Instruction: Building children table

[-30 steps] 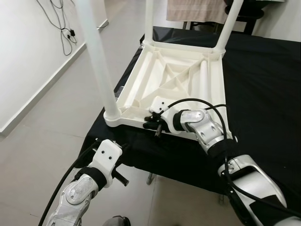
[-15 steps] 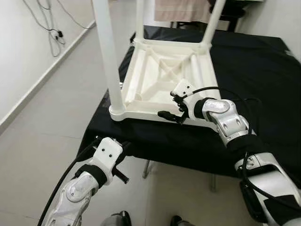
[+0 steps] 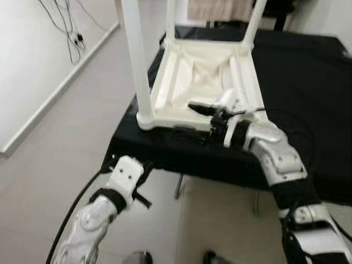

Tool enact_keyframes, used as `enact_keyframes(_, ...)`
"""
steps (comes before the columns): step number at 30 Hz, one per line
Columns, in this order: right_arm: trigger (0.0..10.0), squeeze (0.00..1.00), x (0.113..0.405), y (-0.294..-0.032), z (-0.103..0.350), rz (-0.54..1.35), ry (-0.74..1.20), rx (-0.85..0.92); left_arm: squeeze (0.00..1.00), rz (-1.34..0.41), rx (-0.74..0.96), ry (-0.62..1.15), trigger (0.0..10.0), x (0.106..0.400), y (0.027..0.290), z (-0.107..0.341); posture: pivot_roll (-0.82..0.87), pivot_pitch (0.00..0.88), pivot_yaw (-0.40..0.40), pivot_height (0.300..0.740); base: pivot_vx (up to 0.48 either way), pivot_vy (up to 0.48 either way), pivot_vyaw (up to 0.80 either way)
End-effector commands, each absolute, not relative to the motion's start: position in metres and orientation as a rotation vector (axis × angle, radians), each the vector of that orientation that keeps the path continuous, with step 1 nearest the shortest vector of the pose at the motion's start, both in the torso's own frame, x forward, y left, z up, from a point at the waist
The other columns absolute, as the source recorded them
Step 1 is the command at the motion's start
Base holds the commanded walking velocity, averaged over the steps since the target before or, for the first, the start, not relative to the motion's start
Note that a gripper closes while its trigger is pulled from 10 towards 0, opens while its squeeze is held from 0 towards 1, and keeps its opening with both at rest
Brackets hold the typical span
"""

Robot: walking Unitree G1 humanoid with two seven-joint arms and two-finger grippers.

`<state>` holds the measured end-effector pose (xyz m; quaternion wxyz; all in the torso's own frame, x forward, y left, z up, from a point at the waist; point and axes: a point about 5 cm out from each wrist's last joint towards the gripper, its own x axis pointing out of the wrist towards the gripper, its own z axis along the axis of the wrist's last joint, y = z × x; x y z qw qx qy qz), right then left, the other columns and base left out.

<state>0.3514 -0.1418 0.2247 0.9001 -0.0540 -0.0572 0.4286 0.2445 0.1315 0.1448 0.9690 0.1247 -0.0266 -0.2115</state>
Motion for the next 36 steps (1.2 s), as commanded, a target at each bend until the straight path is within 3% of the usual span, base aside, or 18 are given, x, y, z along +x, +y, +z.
enact_keyframes(1, 10.0, 0.00, 0.358, -0.149, 0.229, 0.745, -0.148, -0.039, 0.00, -0.383, 0.247, -0.031, 10.0, 0.247, 0.136, 0.140, 0.04, 0.156, 0.010, 0.740, 0.000, 0.000, 0.00)
enact_keyframes(2, 10.0, 0.00, 0.362, -0.155, 0.230, 0.632, -0.168, 0.026, 0.00, -0.358, 0.248, -0.029, 10.0, 0.249, 0.138, 0.140, 0.03, 0.154, 0.010, 0.740, 0.000, 0.000, 0.00)
enact_keyframes(4, 10.0, 0.00, 0.362, -0.155, 0.230, 0.632, -0.168, 0.026, 0.00, -0.358, 0.248, -0.029, 10.0, 0.249, 0.138, 0.140, 0.03, 0.154, 0.010, 0.740, 0.000, 0.000, 0.00)
enact_keyframes(11, 10.0, 0.00, 0.348, -0.177, 0.209, 0.314, -0.162, 0.155, 0.00, -0.224, 0.246, -0.014, 10.0, 0.258, 0.149, 0.137, 0.01, 0.150, 0.013, 0.740, 0.000, 0.000, 0.00)
enact_keyframes(15, 10.0, 0.00, 0.341, -0.180, 0.204, 0.280, -0.159, 0.167, 0.00, -0.186, 0.236, 0.004, 10.0, 0.259, 0.153, 0.135, 0.01, 0.150, 0.013, 0.740, 0.000, 0.000, 0.00)
enact_keyframes(18, 10.0, 0.00, 0.321, -0.181, 0.183, 0.200, -0.100, 0.085, 0.00, -0.105, 0.225, 0.065, 10.0, 0.260, 0.162, 0.129, -0.01, 0.145, 0.025, 0.740, 0.000, 0.000, 0.00)
enact_keyframes(23, 10.0, 0.00, 0.279, -0.159, 0.145, 0.233, -0.038, -0.123, 0.00, -0.134, 0.169, 0.076, 10.0, 0.249, 0.156, 0.122, -0.01, 0.141, 0.025, 0.740, 0.000, 0.000, 0.00)
enact_keyframes(28, 10.0, 0.00, 0.274, -0.155, 0.143, 0.247, -0.042, -0.143, 0.00, -0.138, 0.130, 0.078, 10.0, 0.245, 0.154, 0.119, -0.01, 0.140, 0.024, 0.740, 0.000, 0.000, 0.00)
enact_keyframes(36, 10.0, 0.00, 0.279, -0.153, 0.144, 0.284, -0.036, -0.025, 0.00, -0.121, 0.106, 0.025, 10.0, 0.249, 0.152, 0.119, 0.00, 0.132, 0.003, 0.740, 0.000, 0.000, 0.00)
